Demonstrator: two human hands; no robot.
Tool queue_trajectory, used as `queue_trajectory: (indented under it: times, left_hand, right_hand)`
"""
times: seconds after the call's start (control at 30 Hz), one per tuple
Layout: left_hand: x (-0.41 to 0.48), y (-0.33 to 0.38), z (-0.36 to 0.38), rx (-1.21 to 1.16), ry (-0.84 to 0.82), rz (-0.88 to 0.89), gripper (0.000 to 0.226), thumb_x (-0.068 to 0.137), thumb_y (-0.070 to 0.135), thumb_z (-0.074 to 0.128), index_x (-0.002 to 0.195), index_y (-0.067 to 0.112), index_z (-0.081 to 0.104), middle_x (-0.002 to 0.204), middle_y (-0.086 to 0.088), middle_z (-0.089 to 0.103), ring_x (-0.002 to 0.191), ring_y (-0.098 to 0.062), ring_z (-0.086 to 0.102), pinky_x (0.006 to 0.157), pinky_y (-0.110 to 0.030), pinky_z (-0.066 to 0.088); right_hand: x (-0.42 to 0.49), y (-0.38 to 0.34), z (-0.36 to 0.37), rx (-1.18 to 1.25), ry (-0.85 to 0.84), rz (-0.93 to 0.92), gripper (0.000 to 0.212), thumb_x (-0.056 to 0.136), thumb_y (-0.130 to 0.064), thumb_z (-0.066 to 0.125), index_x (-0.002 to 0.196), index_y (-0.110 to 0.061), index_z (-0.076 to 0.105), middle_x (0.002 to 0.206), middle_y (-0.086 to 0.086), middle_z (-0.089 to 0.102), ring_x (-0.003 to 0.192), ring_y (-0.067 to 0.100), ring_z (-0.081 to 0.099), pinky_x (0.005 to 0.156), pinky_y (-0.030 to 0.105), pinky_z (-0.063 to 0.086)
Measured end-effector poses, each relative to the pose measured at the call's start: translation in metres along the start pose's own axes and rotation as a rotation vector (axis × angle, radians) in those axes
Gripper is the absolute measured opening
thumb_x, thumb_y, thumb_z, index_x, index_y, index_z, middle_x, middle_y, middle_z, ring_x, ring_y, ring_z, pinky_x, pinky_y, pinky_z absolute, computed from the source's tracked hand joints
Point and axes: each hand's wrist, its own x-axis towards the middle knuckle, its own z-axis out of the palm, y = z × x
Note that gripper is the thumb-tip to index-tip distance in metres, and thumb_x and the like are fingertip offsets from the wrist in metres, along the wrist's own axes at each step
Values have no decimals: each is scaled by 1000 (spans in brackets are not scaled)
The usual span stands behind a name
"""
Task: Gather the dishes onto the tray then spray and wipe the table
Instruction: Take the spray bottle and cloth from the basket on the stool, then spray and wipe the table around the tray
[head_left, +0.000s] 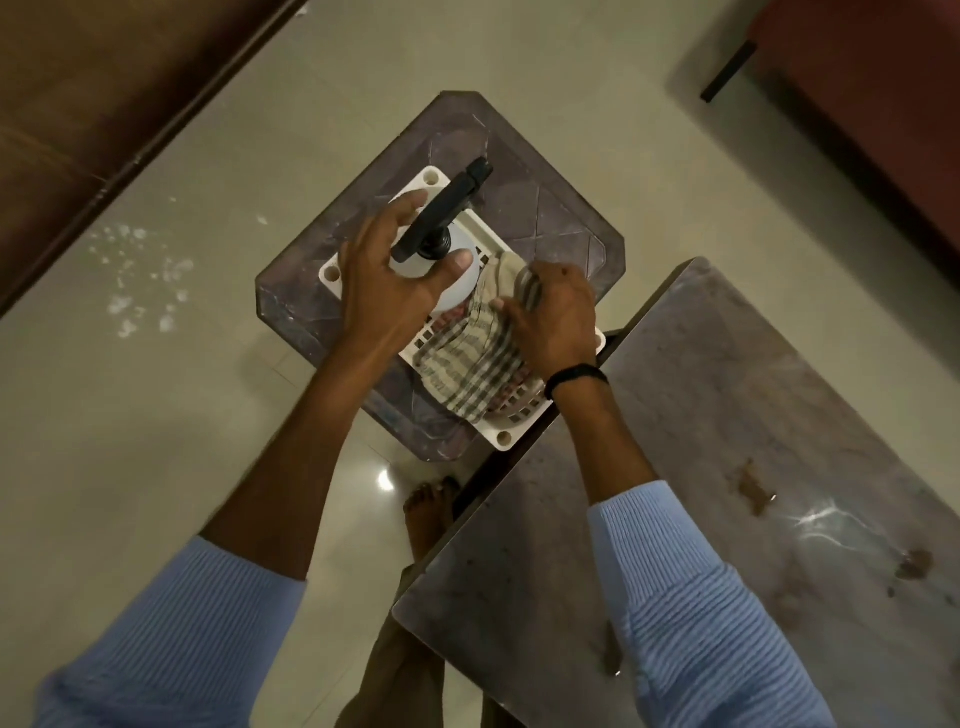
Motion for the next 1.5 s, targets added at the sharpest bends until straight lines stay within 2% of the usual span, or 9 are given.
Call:
queue_trajectory:
  times: [0.23,0.43,0.57,0.7,0.87,1.0,1.13,1.27,1.5]
  left_hand:
    - [1,15,4,-45,-1,12,40,80,29,81,115,17,66,104,23,56,107,-1,51,104,-27,42]
    - [0,13,1,-63,-62,-1,34,81,34,79,109,15,71,106,7,69,107,-12,61,102,-36,47]
    - [1,15,2,-104,-71,-3,46,81,29,81,115,7,60,99,7,62,91,-2,58,83,-4,43]
    - [8,17,2,-140,-88,66,61,83,28,80,133,11,51,104,3,60,86,2,58,80,-9,47]
    - [10,24,9,-58,-62,132,20,95,28,65,110,15,65,98,19,62,98,17,55,98,-21,44]
    - [9,26,13,-80,-42,90,13,96,32,63,101,19,62,98,5,56,95,1,58,86,-14,47]
    - [3,34,11,-221,14,79,31,96,24,63,118,3,55,109,-4,58,89,10,58,79,-10,45]
    - [-15,57,6,-260,50,148,26,98,16,59,122,5,59,107,1,64,94,7,60,81,-14,47]
    - [-72,89,23,-339,-96,190,27,101,12,55,121,-4,64,110,-10,72,76,-21,63,70,-31,54]
  right_hand:
    - [-12,-5,0,63,63,-30,12,89,-18,67,95,-13,57,99,2,57,89,15,50,72,22,39]
    - [-26,-8,-13,241,-4,66,48,87,-24,73,126,-19,45,104,-11,58,86,11,59,81,34,56]
    - [-25,-8,-16,113,-92,68,40,84,-37,76,115,-15,63,96,-3,67,87,20,65,81,39,57]
    - [-27,-10,-14,79,-93,21,37,82,-43,74,99,-11,65,97,11,67,86,27,64,67,32,52]
    - [-36,-14,-18,103,-162,48,36,88,-33,66,114,-11,54,105,5,66,95,27,64,84,46,54]
    - [-40,-17,-25,162,-182,62,33,92,-23,59,122,-11,50,105,1,63,91,20,59,72,30,49]
    - [-53,-20,-44,250,-152,73,12,93,-12,54,84,-20,57,76,-8,58,67,9,53,64,30,46]
    - [-81,-8,-73,423,-101,167,13,89,-14,55,95,-10,67,91,6,71,86,27,68,78,52,57]
    - [-137,59,-143,594,196,210,23,90,-10,61,97,-31,70,100,-3,74,92,14,69,82,41,59]
